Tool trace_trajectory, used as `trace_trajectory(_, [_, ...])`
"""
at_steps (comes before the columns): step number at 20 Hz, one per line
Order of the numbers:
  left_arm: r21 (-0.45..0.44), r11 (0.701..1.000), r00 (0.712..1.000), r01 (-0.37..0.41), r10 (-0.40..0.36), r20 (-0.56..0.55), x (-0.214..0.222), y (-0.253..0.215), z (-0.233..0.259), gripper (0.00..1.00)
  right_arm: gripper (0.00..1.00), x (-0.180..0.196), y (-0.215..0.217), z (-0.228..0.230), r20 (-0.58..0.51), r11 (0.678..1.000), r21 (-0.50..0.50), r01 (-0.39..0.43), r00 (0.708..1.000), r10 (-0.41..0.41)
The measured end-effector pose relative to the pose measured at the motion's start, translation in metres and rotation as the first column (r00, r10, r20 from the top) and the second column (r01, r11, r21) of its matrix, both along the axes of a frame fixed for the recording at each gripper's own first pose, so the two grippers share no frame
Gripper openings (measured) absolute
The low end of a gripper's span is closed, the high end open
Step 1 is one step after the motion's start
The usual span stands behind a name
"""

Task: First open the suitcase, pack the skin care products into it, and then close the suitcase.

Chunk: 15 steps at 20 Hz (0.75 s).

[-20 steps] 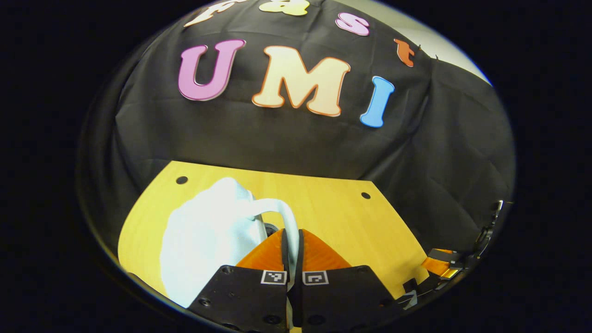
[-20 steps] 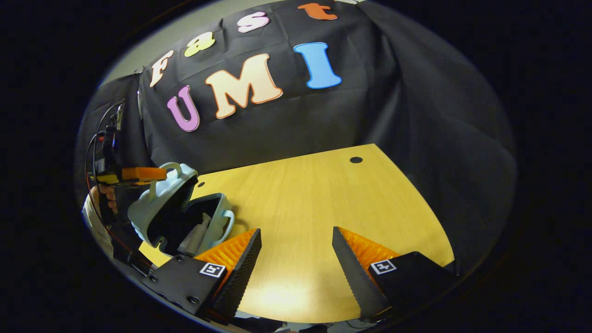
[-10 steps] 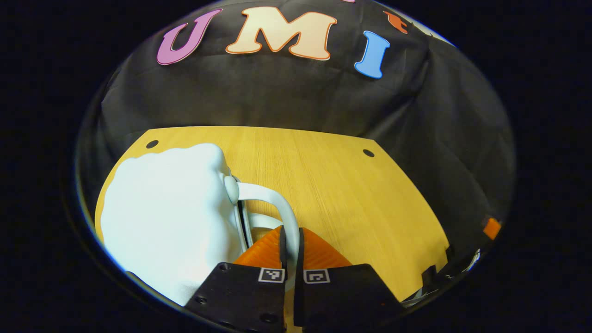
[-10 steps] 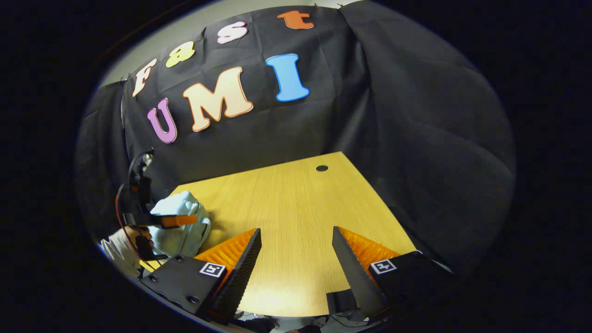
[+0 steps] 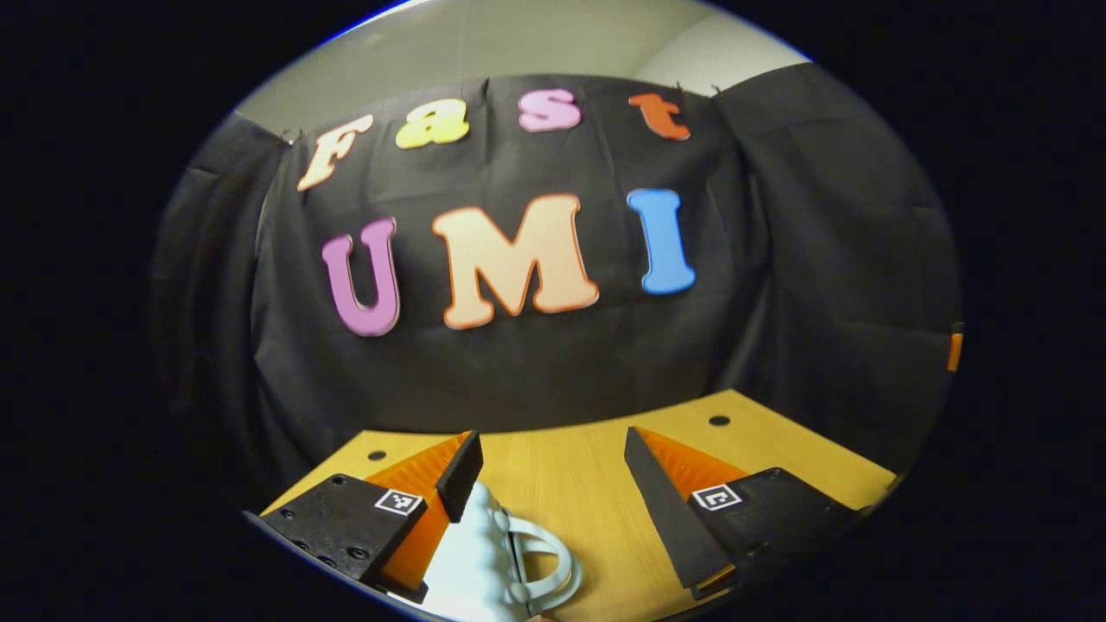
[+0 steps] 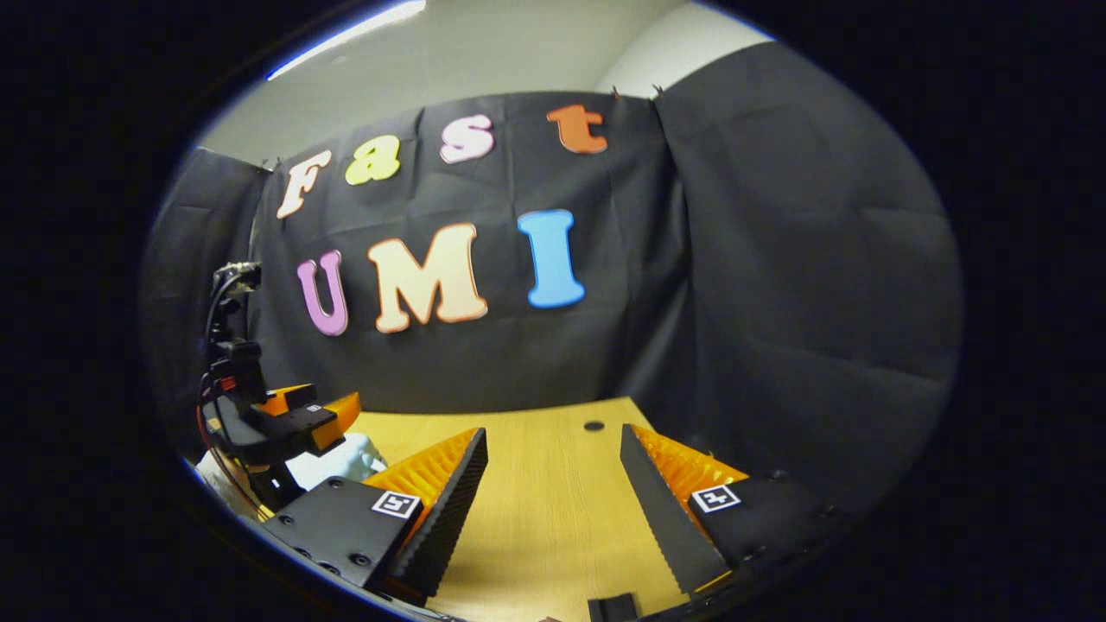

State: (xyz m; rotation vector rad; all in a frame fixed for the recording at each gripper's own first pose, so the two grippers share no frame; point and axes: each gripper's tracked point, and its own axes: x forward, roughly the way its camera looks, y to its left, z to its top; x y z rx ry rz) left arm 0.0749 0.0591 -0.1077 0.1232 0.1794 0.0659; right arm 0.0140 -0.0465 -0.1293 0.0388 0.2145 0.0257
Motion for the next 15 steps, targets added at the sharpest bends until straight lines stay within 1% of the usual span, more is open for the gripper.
trace_trajectory(2, [-0.015,0.997,0.993,0.081,-0.079,0.091,-0.007,-0.030,0.037,0.97,0.98,0.004,0.018,0.026,0.095,0.999,-0.027,-0.042,0.994,0.044])
trace_trajectory(4, [-0.032,0.992,0.983,0.119,-0.114,0.144,-0.017,-0.045,0.067,0.96,0.98,0.011,0.032,0.046,0.154,0.996,-0.045,-0.075,0.985,0.081])
trace_trajectory(5, [-0.049,0.992,0.981,0.118,-0.109,0.159,-0.021,-0.048,0.076,1.00,0.99,0.013,0.039,0.056,0.175,0.995,-0.043,-0.085,0.980,0.091])
trace_trajectory(6, [-0.076,0.990,0.980,0.116,-0.101,0.173,-0.024,-0.048,0.083,0.96,0.99,0.015,0.044,0.065,0.200,0.996,-0.035,-0.088,0.975,0.093])
trace_trajectory(7, [-0.102,0.988,0.978,0.114,-0.094,0.187,-0.026,-0.049,0.089,1.00,0.99,0.016,0.047,0.073,0.220,0.996,-0.031,-0.087,0.971,0.092])
trace_trajectory(8, [-0.120,0.986,0.976,0.114,-0.088,0.200,-0.029,-0.049,0.096,0.96,0.98,0.017,0.047,0.078,0.242,0.996,-0.029,-0.085,0.966,0.090])
trace_trajectory(10, [-0.116,0.987,0.973,0.111,-0.084,0.216,-0.031,-0.043,0.105,0.96,0.98,0.016,0.052,0.082,0.265,0.995,-0.041,-0.094,0.959,0.102])
trace_trajectory(12, [-0.087,0.991,0.972,0.105,-0.084,0.219,-0.032,-0.038,0.109,0.96,0.98,0.017,0.054,0.081,0.264,0.994,-0.051,-0.096,0.959,0.106])
trace_trajectory(15, [-0.087,0.991,0.968,0.104,-0.081,0.237,-0.032,-0.036,0.116,0.96,0.98,0.017,0.056,0.086,0.273,0.995,-0.032,-0.092,0.957,0.097])
